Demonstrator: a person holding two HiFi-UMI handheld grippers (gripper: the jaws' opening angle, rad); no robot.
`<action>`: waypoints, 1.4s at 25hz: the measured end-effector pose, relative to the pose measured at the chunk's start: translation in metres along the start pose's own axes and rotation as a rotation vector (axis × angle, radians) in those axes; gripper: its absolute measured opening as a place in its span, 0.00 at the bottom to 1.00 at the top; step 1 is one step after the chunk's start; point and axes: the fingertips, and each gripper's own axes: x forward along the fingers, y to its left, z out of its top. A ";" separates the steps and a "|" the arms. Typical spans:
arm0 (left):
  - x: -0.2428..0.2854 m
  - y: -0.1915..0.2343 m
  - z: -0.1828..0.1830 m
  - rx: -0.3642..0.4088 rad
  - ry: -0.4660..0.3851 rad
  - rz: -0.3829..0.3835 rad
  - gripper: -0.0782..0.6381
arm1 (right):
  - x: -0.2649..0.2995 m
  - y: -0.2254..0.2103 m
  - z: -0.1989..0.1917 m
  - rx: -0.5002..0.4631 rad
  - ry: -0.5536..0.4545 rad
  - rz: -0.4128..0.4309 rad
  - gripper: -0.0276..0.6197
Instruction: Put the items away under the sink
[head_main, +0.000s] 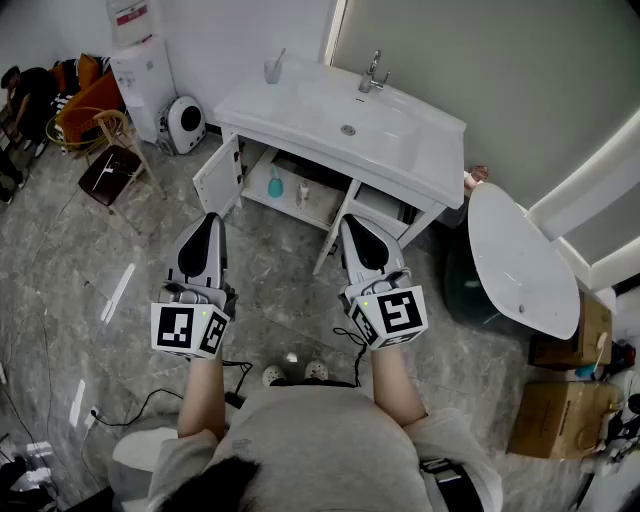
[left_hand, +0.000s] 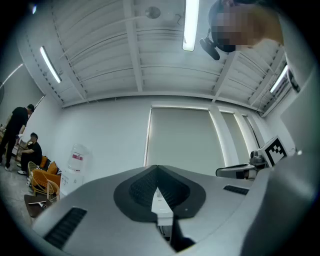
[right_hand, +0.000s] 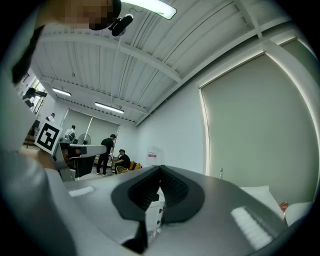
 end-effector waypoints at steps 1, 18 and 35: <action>0.000 0.000 0.001 0.004 0.001 0.000 0.12 | 0.000 0.000 0.001 0.000 -0.001 0.000 0.06; -0.009 0.022 0.000 0.022 0.001 -0.009 0.12 | 0.005 0.004 -0.005 0.048 -0.024 -0.067 0.06; 0.040 0.067 -0.019 0.032 0.011 -0.021 0.12 | 0.077 -0.011 -0.026 0.059 -0.050 -0.046 0.06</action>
